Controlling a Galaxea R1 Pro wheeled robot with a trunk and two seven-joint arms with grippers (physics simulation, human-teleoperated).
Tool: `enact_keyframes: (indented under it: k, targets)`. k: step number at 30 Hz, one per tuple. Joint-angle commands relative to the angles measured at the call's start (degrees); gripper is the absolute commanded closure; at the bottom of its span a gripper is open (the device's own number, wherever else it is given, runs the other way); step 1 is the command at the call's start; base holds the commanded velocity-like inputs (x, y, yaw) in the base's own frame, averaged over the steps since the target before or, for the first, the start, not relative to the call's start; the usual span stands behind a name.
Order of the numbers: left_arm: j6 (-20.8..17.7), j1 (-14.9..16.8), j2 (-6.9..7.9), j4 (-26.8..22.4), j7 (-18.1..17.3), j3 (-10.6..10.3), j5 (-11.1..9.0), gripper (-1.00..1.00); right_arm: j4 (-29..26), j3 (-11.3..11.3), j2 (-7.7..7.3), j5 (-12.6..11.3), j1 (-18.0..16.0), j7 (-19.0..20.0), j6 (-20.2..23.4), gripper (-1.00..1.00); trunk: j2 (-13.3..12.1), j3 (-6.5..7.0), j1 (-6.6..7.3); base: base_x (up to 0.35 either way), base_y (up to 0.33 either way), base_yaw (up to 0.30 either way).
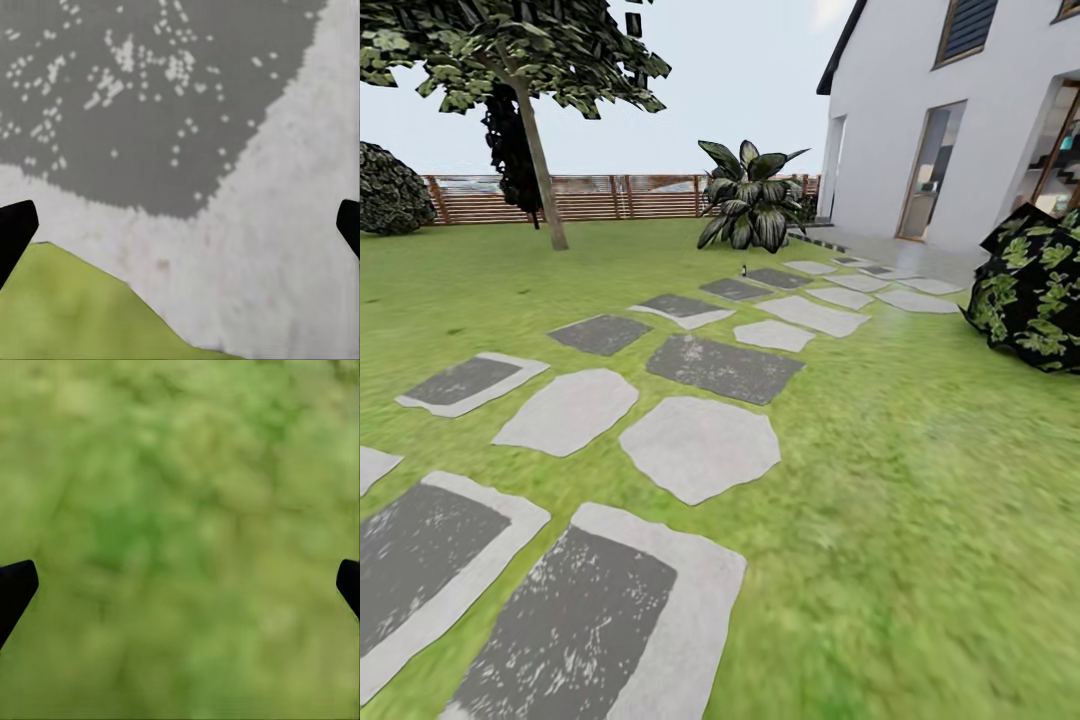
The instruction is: In the garden, pick up the pesticide atomizer on the floor and spray pesticide onto both trees until each tree trunk is fully covered.
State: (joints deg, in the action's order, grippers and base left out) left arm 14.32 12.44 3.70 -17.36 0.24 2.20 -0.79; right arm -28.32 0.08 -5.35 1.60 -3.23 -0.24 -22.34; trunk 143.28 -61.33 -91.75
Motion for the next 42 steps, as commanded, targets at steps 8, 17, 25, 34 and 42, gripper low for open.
enact_keyframes:
  k: [8,17,25,34,42]
  targets:
    - [0.2,0.0,-0.01,0.0,0.0,0.1,-0.1,-1.0,0.0,0.0,-0.01,0.2,0.0,0.0,-0.2,-1.0,0.0,-0.05,-0.02,0.34,0.0,0.0]
    - [0.2,0.0,-0.01,0.0,0.0,0.1,-0.1,-1.0,0.0,0.0,-0.01,0.2,0.0,0.0,-0.2,-1.0,0.0,-0.05,-0.02,0.34,0.0,0.0]
    - [0.2,0.0,-0.01,0.0,0.0,0.1,-0.1,-1.0,0.0,0.0,-0.01,0.2,0.0,0.0,-0.2,-1.0,0.0,-0.05,-0.02,0.34,0.0,0.0]
    - [0.2,0.0,-0.01,0.0,0.0,0.1,-0.1,-1.0,0.0,0.0,-0.01,0.2,0.0,0.0,-0.2,-1.0,0.0,-0.05,-0.02,0.34,0.0,0.0]
    - [0.2,0.0,-0.01,0.0,0.0,0.1,-0.1,-1.0,0.0,0.0,-0.01,0.2,0.0,0.0,-0.2,-1.0,0.0,-0.05,-0.02,0.34,0.0,0.0]
